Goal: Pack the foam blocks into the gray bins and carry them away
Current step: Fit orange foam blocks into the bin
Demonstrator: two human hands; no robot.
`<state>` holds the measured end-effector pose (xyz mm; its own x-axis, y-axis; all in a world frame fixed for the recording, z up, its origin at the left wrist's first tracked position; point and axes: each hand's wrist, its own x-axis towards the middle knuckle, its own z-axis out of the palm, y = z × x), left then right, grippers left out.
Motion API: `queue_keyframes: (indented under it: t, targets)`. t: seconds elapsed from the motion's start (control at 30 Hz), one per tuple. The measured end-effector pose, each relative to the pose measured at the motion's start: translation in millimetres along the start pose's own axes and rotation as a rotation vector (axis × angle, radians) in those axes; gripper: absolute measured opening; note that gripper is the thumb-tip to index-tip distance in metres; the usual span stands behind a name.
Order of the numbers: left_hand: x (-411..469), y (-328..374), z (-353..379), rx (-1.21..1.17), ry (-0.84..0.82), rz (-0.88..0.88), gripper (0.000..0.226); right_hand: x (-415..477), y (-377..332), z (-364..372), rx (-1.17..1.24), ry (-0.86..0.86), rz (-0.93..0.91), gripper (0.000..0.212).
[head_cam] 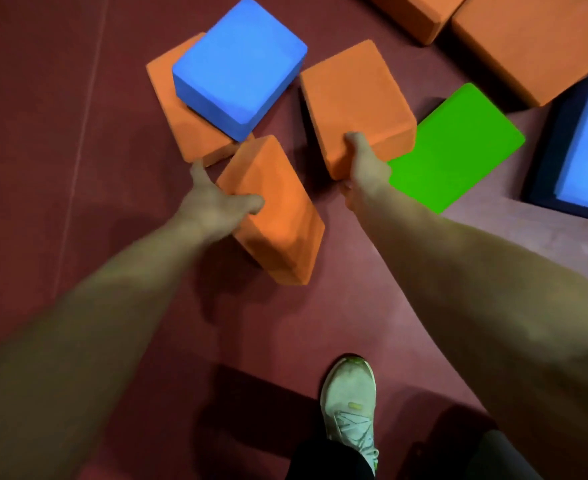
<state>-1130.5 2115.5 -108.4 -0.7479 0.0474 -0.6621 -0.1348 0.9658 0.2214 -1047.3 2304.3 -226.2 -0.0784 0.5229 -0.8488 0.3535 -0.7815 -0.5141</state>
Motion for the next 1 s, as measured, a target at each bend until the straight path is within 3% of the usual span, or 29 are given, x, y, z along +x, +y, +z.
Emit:
queue_keyframes:
  t: [0.07, 0.13, 0.23, 0.33, 0.47, 0.6, 0.8, 1.0]
  targets:
    - [-2, 10, -12, 0.212, -0.202, -0.078, 0.100, -3, 3, -13, -0.040, 0.049, -0.061, 0.108]
    - [-7, 13, -7, 0.242, -0.244, -0.153, 0.090, -19, 3, -30, -0.135, 0.051, -0.127, 0.104]
    - [-27, 4, 19, 0.130, -0.087, -0.144, 0.088, -51, 14, -59, -0.244, 0.039, -0.261, 0.100]
    - [-64, -10, 52, 0.096, 0.046, -0.012, 0.088, -77, 35, -95, -0.286, -0.036, -0.280, 0.079]
    - [-125, -19, 77, 0.112, 0.127, 0.103, 0.092, -114, 49, -161, -0.301, -0.056, -0.307, 0.087]
    - [-199, -23, 92, 0.060, 0.160, 0.213, 0.088, -164, 35, -242, -0.271, -0.057, -0.340, 0.107]
    - [-337, -9, 123, -0.103, 0.163, 0.269, 0.077, -236, 24, -409, -0.209, -0.017, -0.407, 0.074]
    - [-462, 16, 161, -0.105, 0.109, 0.387, 0.079, -305, 33, -563, -0.118, 0.055, -0.386, 0.075]
